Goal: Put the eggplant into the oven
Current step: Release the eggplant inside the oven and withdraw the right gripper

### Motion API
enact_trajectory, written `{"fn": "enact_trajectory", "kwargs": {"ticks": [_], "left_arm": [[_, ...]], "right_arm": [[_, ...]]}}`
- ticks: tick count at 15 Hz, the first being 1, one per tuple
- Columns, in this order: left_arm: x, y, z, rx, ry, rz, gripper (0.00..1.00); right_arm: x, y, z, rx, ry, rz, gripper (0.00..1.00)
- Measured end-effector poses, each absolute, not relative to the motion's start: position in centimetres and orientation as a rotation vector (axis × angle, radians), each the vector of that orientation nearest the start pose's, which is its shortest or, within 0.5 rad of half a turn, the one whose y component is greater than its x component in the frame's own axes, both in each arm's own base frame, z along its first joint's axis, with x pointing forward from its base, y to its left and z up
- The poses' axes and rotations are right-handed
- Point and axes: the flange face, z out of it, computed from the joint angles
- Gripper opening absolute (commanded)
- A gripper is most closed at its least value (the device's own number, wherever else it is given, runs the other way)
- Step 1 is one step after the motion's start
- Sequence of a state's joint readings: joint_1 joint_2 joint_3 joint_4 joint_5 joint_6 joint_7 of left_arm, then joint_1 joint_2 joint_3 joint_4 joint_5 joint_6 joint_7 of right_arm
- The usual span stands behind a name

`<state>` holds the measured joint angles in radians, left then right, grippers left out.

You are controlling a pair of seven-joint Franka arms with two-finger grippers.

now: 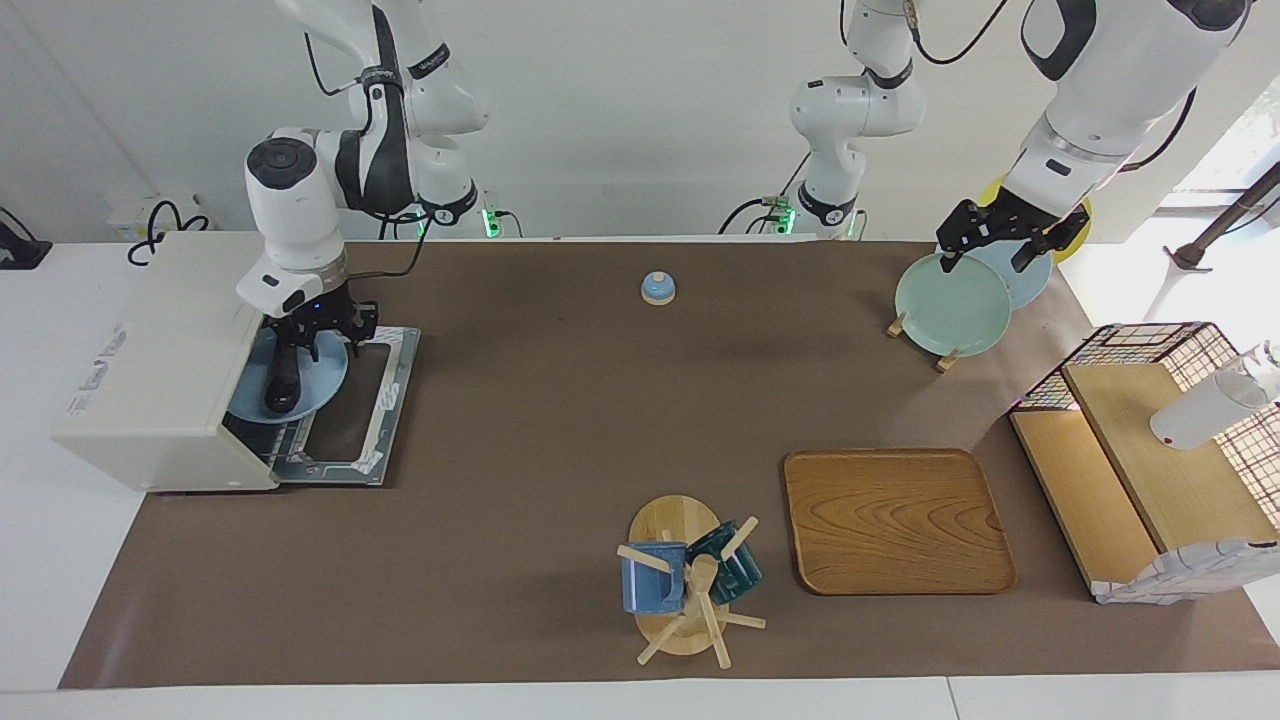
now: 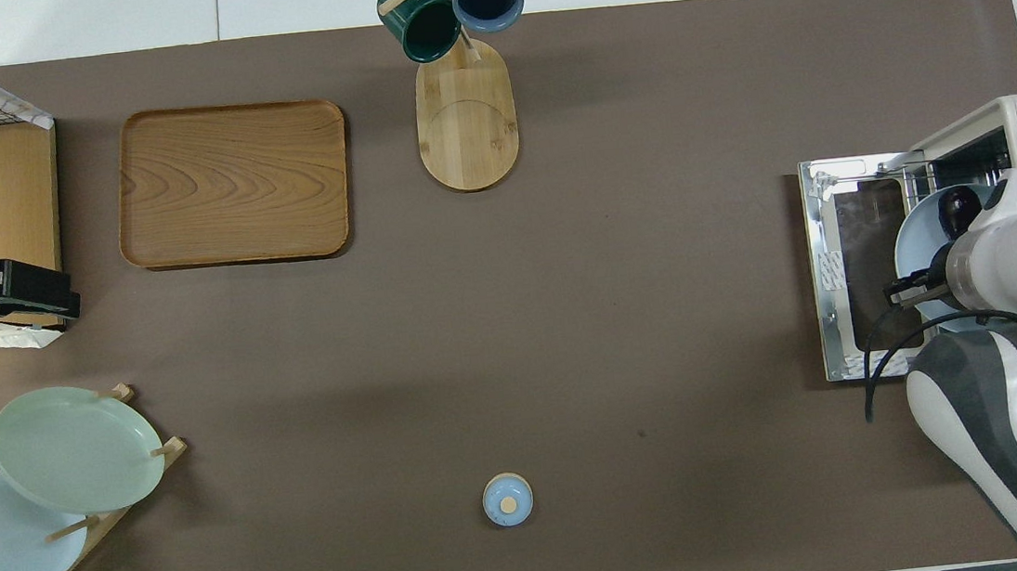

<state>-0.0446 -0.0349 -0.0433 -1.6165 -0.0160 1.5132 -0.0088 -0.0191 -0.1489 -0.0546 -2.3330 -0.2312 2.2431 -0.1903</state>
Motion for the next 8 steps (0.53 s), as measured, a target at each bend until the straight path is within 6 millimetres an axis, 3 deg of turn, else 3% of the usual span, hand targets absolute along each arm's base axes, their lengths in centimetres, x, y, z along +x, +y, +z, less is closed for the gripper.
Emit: {"fn": "enact_trajectory", "kwargs": {"ticks": [2, 3, 5, 7, 8], "left_arm": [[53.5, -4.9, 61.7, -3.148, 0.125, 0.109, 1.00], [53.5, -4.9, 61.7, -3.148, 0.125, 0.111, 1.00], [53.5, -4.9, 61.7, -3.148, 0.125, 0.111, 1.00], [53.5, -4.9, 61.6, -3.148, 0.125, 0.112, 1.00], [53.5, -4.9, 61.6, -3.148, 0.125, 0.112, 1.00]], "right_arm": [[49.9, -2.8, 42.4, -3.249, -0.401, -0.072, 0.11], [50.5, -1.1, 43.0, -3.217, -0.403, -0.093, 0.00], [51.3, 3.0, 42.1, -3.193, -0.373, -0.104, 0.00], [52.0, 6.8, 39.0, -3.188, -0.367, -0.091, 0.00], [52.4, 7.8, 37.2, -3.186, -0.372, -0.089, 0.00]]}}
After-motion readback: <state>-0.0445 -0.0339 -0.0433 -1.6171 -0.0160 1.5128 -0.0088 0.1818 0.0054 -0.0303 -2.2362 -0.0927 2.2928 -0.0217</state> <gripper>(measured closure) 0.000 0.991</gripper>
